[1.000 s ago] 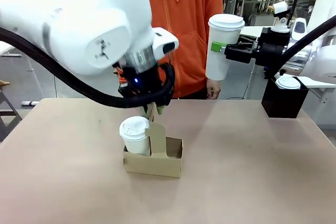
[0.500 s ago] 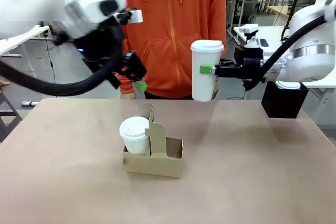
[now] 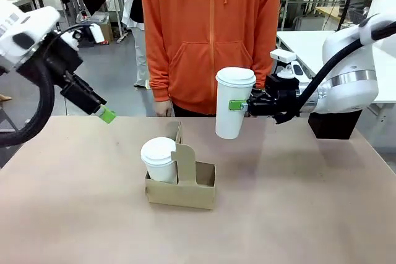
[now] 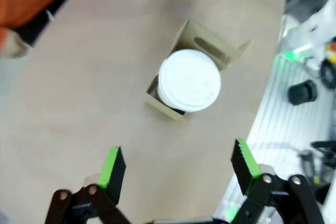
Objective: Pour a drink into a cup and package it in a carrier.
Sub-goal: Insert the held 600 ml Paper Cup into the Cup Carrier.
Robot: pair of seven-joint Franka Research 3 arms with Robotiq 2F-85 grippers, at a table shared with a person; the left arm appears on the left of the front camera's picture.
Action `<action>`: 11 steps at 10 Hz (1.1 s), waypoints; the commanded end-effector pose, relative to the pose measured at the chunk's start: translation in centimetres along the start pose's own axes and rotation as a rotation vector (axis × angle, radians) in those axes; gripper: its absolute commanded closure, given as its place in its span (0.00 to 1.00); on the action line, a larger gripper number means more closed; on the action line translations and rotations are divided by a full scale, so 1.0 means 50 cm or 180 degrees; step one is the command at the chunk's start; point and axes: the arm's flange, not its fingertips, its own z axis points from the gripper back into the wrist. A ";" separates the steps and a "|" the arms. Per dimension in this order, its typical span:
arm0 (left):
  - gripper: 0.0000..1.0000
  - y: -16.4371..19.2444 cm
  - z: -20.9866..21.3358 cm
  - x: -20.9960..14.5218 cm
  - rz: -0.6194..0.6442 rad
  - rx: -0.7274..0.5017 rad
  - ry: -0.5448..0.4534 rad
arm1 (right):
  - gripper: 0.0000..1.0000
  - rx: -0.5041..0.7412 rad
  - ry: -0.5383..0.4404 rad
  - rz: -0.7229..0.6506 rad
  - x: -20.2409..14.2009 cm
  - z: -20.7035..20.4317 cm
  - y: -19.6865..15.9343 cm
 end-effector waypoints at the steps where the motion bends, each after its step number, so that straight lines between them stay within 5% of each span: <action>1: 0.00 0.018 -0.040 -0.011 -0.0008 0.0130 -0.0257 | 0.19 -0.0020 0.0075 -0.0134 0.004 0.003 -0.005; 3: 0.00 0.000 0.000 0.000 0.0000 0.0000 0.0000 | 0.19 -0.0020 0.0075 -0.0134 0.004 0.003 -0.005; 8: 0.00 0.078 -0.056 -0.083 -0.0432 0.0149 -0.0508 | 0.19 0.0511 -0.0213 -0.0089 -0.050 -0.109 0.032; 11: 0.00 0.112 -0.068 -0.142 -0.0949 0.0062 -0.1016 | 0.19 0.0684 -0.0057 -0.0158 -0.098 -0.165 0.034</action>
